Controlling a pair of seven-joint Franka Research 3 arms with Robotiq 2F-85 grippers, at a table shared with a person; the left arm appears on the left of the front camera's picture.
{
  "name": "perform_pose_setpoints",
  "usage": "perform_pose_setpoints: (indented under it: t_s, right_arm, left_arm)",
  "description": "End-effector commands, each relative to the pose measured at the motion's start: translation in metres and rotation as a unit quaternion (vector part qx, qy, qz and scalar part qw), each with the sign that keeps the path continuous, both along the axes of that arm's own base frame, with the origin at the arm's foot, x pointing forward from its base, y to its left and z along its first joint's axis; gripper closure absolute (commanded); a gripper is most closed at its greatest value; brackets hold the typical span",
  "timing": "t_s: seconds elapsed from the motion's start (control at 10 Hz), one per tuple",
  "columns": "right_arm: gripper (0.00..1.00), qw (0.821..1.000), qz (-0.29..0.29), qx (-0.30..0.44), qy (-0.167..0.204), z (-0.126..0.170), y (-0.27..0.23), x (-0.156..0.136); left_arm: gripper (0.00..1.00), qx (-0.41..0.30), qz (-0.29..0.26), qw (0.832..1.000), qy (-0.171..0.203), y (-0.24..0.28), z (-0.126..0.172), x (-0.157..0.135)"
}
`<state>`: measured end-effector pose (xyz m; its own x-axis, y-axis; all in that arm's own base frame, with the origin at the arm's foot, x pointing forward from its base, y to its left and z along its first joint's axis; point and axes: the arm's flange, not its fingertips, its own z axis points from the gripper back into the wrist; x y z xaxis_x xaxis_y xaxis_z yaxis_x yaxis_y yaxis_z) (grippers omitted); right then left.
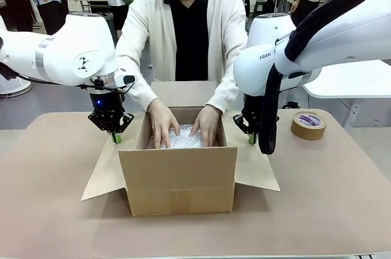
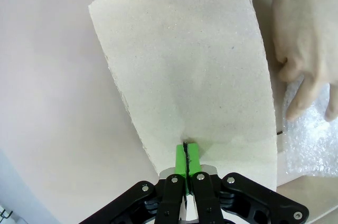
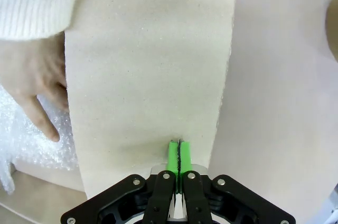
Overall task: Wrap the clocks to prevent damage.
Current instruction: Once the human has placed the objects inside and stepped back, release both hands from the side flaps of the Package Box.
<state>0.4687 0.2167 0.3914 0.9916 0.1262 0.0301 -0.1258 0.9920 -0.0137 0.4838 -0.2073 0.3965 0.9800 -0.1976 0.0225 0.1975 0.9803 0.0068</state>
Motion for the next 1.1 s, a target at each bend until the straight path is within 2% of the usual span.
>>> perform_pose_setpoints:
  t_s: [0.0,1.0]
  right_arm:
    - [0.99,1.0,-0.004,-0.003,0.0,-0.0006,0.0006,-0.0009]
    - [0.99,1.0,-0.004,-0.003,0.0,-0.0006,0.0006,-0.0009]
  left_arm:
    - [0.99,0.002,-0.001,1.0,0.002,-0.0001,0.0009,0.0004]
    - [0.99,0.002,-0.001,1.0,0.002,-0.0001,0.0009,0.0004]
